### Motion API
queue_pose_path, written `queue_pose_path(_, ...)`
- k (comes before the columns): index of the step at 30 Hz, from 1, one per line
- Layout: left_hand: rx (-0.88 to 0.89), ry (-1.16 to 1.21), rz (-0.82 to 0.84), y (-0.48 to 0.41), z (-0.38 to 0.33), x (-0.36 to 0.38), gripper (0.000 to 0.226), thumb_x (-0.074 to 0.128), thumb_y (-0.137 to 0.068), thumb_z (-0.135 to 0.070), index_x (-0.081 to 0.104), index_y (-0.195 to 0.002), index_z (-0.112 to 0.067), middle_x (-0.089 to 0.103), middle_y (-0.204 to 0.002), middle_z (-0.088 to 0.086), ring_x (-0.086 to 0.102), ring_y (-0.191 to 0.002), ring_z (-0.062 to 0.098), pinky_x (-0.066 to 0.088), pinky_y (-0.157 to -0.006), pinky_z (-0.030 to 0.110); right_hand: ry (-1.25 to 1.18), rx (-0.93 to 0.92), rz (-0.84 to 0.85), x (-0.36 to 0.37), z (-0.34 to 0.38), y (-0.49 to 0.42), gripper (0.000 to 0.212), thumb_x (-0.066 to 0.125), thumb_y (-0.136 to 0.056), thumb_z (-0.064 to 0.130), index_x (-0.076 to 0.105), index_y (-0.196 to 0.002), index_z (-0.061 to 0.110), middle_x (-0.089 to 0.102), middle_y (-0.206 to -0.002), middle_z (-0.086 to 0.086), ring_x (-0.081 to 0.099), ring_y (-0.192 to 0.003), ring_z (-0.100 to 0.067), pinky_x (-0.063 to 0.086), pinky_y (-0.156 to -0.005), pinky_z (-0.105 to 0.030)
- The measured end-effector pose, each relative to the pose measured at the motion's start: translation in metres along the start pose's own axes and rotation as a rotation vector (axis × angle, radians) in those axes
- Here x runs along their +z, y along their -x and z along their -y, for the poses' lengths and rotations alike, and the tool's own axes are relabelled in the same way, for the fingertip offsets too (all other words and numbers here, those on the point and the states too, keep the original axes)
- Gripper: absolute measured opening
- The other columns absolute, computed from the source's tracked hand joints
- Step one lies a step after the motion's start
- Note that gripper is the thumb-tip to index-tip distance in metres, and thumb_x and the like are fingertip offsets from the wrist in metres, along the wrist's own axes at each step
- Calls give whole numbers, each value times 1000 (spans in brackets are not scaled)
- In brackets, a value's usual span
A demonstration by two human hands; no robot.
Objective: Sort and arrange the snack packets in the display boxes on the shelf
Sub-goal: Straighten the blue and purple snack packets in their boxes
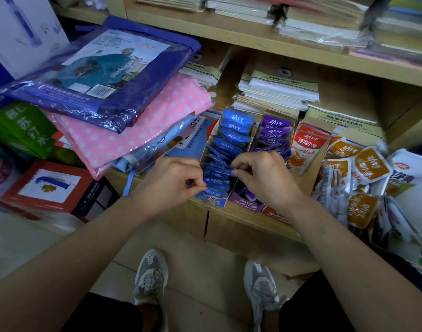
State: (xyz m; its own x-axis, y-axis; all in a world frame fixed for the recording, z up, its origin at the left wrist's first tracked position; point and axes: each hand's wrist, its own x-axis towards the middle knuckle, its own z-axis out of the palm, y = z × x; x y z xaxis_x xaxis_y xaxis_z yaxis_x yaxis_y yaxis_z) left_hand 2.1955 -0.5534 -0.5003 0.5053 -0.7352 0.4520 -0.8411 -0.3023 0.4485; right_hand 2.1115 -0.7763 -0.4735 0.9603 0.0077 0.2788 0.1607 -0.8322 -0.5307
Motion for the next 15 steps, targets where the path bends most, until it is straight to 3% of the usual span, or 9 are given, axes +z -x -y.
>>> queue_pose_path(5, 99, -49, -49, 14, -4, -3, 4, 80, -84, -16, 79, -81, -19, 71, -92, -8, 67, -77, 4, 55, -61, 29, -48, -15, 30, -7, -1, 11, 22, 83, -80, 13, 65, -92, 18, 63, -81, 13, 62, -74, 0, 56, -69, -22)
queue_pose_path(8, 144, -80, -50, 19, -6, -4, 14, 71, -89, -22, 79, -78, -19, 71, -89, -8, 65, -72, 4, 50, -59, 19, 34, -80, 133, -6, -4, 21, 22, 84, -79, 21, 71, -97, 19, 65, -91, 12, 61, -81, -1, 57, -75, -26)
queue_pose_path(10, 160, -103, -24, 23, -6, -2, 13, 71, -89, -21, 79, -78, -18, 74, -92, -8, 69, -76, 6, 53, -61, 22, 122, -111, 123, -2, -4, 24, 25, 83, -80, 29, 73, -103, 21, 68, -96, 11, 64, -86, -6, 59, -74, -34)
queue_pose_path(15, 115, -93, -42, 28, -5, 2, 7, 81, -84, -14, 77, -78, -17, 70, -125, -2, 66, -114, 9, 59, -83, 31, 160, -123, -5, 6, 0, 23, 20, 80, -83, 29, 77, -100, 19, 73, -90, 6, 68, -83, -13, 60, -70, -40)
